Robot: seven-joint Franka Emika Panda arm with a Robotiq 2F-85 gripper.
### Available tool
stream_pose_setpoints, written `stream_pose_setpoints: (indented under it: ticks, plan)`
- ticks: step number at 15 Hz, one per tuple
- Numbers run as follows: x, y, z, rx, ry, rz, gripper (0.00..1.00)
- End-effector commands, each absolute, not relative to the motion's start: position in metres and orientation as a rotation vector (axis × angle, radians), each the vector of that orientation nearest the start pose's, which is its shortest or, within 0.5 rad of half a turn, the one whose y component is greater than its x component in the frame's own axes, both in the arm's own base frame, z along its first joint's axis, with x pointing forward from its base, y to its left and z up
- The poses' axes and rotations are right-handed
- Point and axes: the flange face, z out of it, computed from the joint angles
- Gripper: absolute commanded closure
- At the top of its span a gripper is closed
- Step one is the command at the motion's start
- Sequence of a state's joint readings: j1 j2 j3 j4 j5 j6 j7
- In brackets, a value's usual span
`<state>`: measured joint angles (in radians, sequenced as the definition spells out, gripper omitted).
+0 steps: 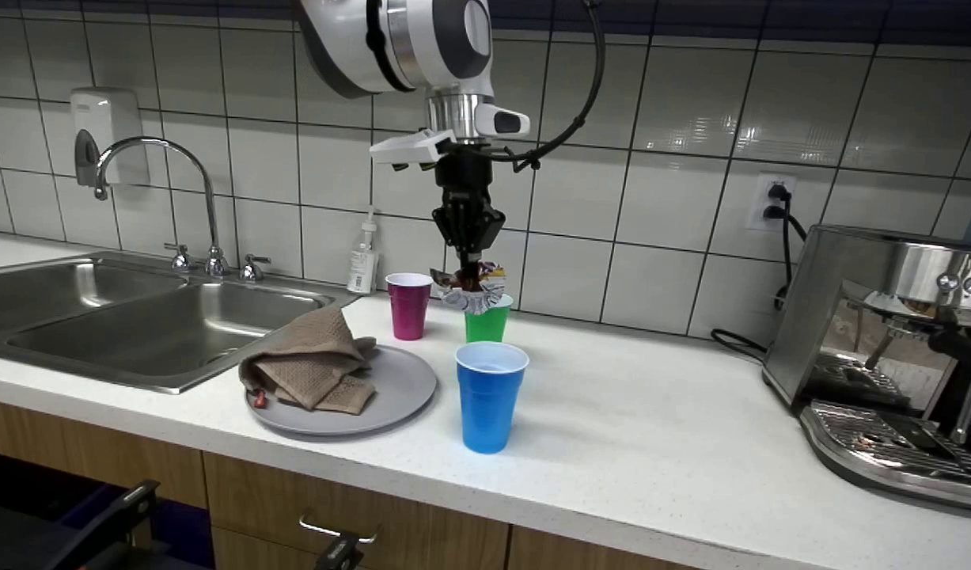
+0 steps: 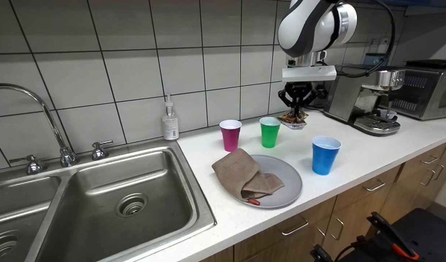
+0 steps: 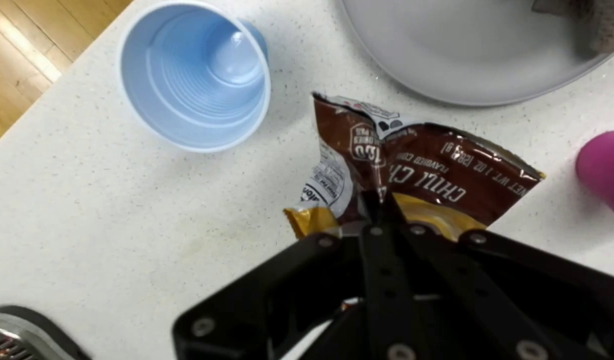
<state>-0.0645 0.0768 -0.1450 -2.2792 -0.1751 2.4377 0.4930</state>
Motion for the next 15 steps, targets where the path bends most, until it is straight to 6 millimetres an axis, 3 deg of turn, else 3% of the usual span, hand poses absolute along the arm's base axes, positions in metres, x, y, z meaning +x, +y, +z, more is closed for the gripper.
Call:
stream_pose_setpoints:
  ticks: [1,9,15]
  plan:
    - [0.528,-0.139,0.344,-3.104,0.976,-0.165,1.0]
    - [0.542,-0.211,0.347,-3.068,1.145,-0.182,1.0]
    - [0.563,-0.267,0.328,-3.04,1.26,-0.15,1.0]
